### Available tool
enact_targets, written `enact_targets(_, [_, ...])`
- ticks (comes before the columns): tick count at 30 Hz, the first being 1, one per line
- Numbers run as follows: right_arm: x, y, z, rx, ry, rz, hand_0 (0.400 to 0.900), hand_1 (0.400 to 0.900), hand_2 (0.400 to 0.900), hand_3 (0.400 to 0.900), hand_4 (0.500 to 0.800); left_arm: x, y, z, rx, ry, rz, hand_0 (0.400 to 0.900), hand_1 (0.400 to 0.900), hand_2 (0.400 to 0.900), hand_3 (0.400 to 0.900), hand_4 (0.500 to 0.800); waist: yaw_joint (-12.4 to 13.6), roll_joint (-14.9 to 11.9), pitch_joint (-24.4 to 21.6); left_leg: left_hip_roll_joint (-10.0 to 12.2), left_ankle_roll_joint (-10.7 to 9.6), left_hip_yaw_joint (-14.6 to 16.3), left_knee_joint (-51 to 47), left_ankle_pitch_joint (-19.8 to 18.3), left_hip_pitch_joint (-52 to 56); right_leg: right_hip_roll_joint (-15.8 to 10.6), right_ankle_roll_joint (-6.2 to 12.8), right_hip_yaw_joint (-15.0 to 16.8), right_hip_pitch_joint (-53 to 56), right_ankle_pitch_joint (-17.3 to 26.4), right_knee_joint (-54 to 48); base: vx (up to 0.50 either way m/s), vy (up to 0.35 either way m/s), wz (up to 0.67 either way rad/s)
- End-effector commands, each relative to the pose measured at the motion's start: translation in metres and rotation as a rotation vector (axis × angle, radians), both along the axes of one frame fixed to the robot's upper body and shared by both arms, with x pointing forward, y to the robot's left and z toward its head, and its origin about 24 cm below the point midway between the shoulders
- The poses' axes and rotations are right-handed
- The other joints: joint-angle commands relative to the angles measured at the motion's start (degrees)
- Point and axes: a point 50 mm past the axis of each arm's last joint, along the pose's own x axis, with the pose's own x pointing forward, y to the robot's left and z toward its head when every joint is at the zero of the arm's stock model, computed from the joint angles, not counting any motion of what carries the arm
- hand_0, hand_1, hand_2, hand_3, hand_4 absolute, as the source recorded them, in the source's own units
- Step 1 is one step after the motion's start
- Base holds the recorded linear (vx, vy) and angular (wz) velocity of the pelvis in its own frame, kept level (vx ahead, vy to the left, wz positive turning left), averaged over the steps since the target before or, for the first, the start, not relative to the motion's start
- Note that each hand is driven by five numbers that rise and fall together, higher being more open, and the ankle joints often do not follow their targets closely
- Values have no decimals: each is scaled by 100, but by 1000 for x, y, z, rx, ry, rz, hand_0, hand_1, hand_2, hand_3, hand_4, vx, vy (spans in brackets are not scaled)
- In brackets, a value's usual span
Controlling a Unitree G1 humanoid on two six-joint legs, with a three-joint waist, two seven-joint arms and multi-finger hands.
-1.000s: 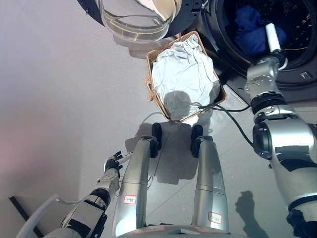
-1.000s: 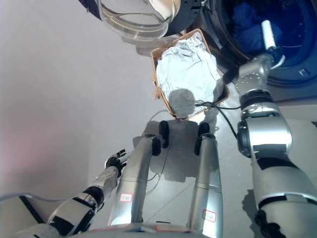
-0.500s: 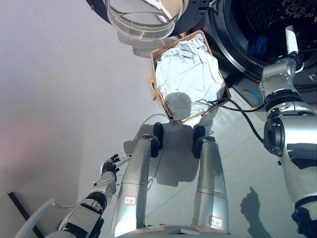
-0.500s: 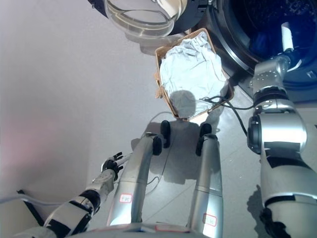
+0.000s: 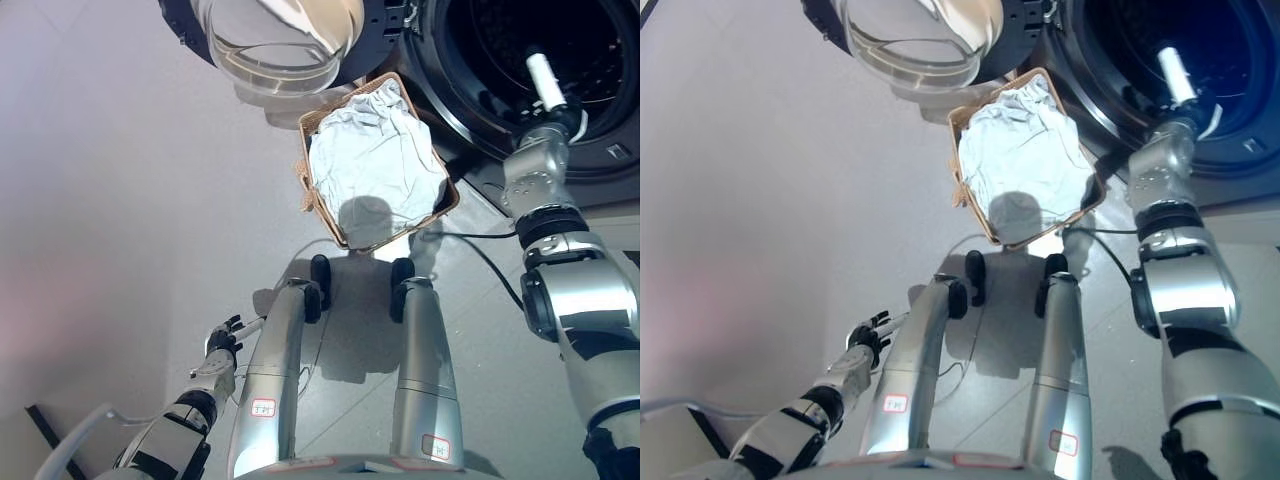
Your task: Put the clothes in the basket into the washing machine.
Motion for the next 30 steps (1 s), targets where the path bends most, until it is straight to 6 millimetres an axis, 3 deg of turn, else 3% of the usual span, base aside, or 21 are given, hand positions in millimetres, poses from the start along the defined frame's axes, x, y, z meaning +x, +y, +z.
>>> enact_targets(1, [-5,50,46,-258,-235,226,900,900,900,900,800,-34,33,-13,44,98,111,900,900,900,900,800,-110,-63,215,-148,-65,255,-910,65,403,300,-82,8,327,134,-649,-30,13,-6])
enact_targets(6, [-13,70,24,-381,-232,344,900,900,900,900,800,-38,34,-15,29,109,117,900,900,900,900,800,-176,-125,264,-119,-71,244,-950,72,512,330,-78,-2,451,183,-735,-18,15,-8])
enact_targets(8, [-27,63,-9,-774,-102,222,900,900,900,900,800,-45,33,-19,19,128,129,900,900,900,900,800,-291,-179,314,-73,-89,210,-1227,111,859,329,-75,-57,821,239,-1006,22,1,-9])
enact_targets(13, [-53,37,-87,-1437,184,-34,900,900,900,900,800,-51,29,-22,100,152,84,900,900,900,900,800,-383,-236,248,-95,-100,81,-2062,204,1923,334,7,-196,1982,408,-1897,74,-14,-5])
enact_targets(17, [-83,17,-182,-1517,556,4,900,900,900,900,800,-46,26,-19,142,127,39,900,900,900,900,800,-378,-229,211,-186,-147,-44,-2907,398,3160,330,102,-394,3330,615,-2819,77,-7,5])
enact_targets(20, [-120,4,-243,-1416,829,139,900,900,900,900,800,-53,25,-22,138,142,23,900,900,900,900,800,-376,-228,55,-232,-160,-126,-3530,575,4035,363,169,-535,4280,795,-3529,48,0,6])
enact_targets(21, [-120,5,-243,-1416,829,139,900,900,900,900,800,-53,25,-22,138,142,23,900,900,900,900,800,-378,-225,74,-232,-160,-131,-3551,582,4071,365,169,-542,4320,804,-3555,22,2,5])
enact_targets(22, [-134,2,-262,-1347,918,180,900,900,900,900,800,-57,24,-24,136,158,10,900,900,900,900,800,-383,-221,45,-239,-177,-156,-3739,639,4352,381,183,-574,4595,855,-3737,-8,2,4])
enact_targets(23, [-150,1,-280,-1244,1002,231,900,900,900,900,800,-60,24,-27,132,175,-8,900,900,900,900,800,-406,-226,0,-250,-194,-193,-4002,721,4649,406,215,-609,4925,929,-4014,0,0,0])
enact_targets(24, [-181,-1,-310,-1021,1149,277,900,900,900,900,800,-72,26,-31,135,226,-37,900,900,900,900,800,-440,-232,-176,-214,-211,-233,-4442,860,5118,416,246,-652,5387,1035,-4468,0,0,0])
enact_targets(25, [-199,0,-324,-847,1216,280,900,900,900,900,800,-80,28,-34,138,258,-43,900,900,900,900,800,-468,-236,-261,-199,-250,-231,-4736,961,5387,437,261,-653,5636,1114,-4728,0,0,0])
enact_targets(26, [-199,0,-324,-847,1216,280,900,900,900,900,800,-80,28,-34,138,258,-43,900,900,900,900,800,-466,-236,-267,-198,-250,-230,-4741,966,5382,438,261,-652,5632,1120,-4734,0,0,0])
enact_targets(28, [-252,-4,-356,-485,1406,243,900,900,900,900,800,-104,33,-42,145,353,-79,900,900,900,900,800,-508,-216,-651,-136,-337,-182,-5452,1185,6031,466,307,-675,6268,1338,-5447,60,-21,-7])
enact_targets(29, [-252,-4,-356,-484,1406,243,900,900,900,900,800,-104,33,-42,145,353,-79,900,900,900,900,800,-507,-215,-637,-136,-338,-182,-5470,1192,6058,468,307,-675,6295,1345,-5465,74,-29,-6])
enact_targets(30, [-268,-4,-363,-393,1453,230,900,900,900,900,800,-112,34,-44,141,384,-84,900,900,900,900,800,-510,-212,-764,-115,-361,-160,-5681,1243,6283,471,314,-670,6498,1406,-5667,71,-38,-3])
